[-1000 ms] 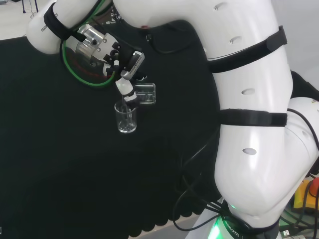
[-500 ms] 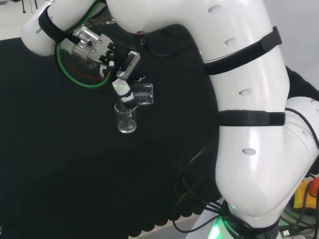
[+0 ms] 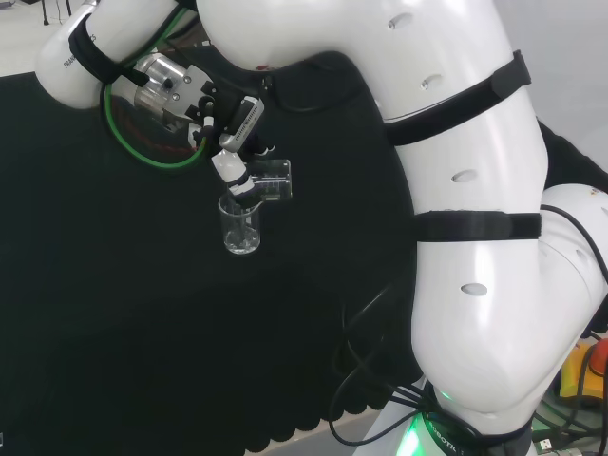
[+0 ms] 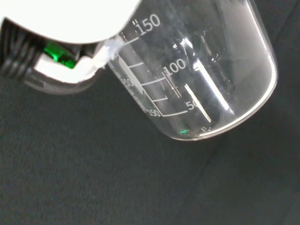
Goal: Pour the water from the handheld beaker into the one on the table.
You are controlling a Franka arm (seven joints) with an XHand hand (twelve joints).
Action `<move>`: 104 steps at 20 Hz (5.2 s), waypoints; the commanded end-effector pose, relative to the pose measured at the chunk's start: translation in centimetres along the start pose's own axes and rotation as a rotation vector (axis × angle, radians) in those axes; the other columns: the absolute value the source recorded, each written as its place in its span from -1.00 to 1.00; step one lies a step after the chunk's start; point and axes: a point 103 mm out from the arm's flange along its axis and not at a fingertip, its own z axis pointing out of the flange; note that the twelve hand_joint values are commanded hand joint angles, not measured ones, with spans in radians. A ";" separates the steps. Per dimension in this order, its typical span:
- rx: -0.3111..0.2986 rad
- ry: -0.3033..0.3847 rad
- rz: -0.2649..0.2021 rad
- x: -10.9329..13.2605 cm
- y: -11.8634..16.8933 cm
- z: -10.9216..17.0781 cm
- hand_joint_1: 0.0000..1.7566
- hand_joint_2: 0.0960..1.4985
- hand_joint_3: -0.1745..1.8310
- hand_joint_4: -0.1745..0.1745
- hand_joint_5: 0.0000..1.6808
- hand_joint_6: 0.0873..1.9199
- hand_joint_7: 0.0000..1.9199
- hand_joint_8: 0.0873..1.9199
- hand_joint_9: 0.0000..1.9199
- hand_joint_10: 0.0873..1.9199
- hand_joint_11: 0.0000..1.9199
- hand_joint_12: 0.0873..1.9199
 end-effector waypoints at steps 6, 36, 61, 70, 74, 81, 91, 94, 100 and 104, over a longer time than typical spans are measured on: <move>0.006 -0.016 0.001 -0.1 -0.2 0.2 0.49 -0.42 0.21 -1.00 0.38 0.04 0.27 0.01 0.61 -0.15 0.25 -0.13; 0.017 -0.033 0.007 0.2 0.2 0.1 0.48 -0.42 0.21 -1.00 0.37 0.04 0.27 0.01 0.60 -0.14 0.24 -0.13; -0.085 -0.005 0.017 -0.4 -0.6 -0.1 0.48 -0.42 0.21 -1.00 0.37 0.05 0.27 0.02 0.60 -0.14 0.25 -0.13; -0.115 0.016 0.004 -1.2 -0.3 0.8 0.48 -0.42 0.21 -1.00 0.37 0.05 0.27 0.02 0.60 -0.14 0.25 -0.13; -0.186 0.063 -0.033 -2.0 -0.3 1.7 0.48 -0.42 0.21 -1.00 0.37 0.05 0.27 0.02 0.60 -0.14 0.25 -0.13; -0.351 0.157 -0.075 -3.9 -0.3 3.6 0.48 -0.40 0.20 -1.00 0.36 0.06 0.26 0.03 0.59 -0.14 0.25 -0.13; -0.533 0.299 -0.114 -6.4 0.6 5.8 0.48 -0.39 0.19 -1.00 0.35 0.06 0.25 0.03 0.59 -0.14 0.24 -0.14; -0.587 0.348 -0.132 -7.2 1.2 6.3 0.48 -0.39 0.19 -1.00 0.35 0.06 0.25 0.03 0.59 -0.14 0.24 -0.14; -0.660 0.413 -0.172 -8.2 2.5 7.0 0.48 -0.39 0.19 -1.00 0.35 0.07 0.25 0.03 0.58 -0.14 0.23 -0.15; -0.731 0.445 -0.192 -8.8 3.4 7.4 0.48 -0.38 0.18 -1.00 0.35 0.07 0.25 0.04 0.58 -0.14 0.23 -0.15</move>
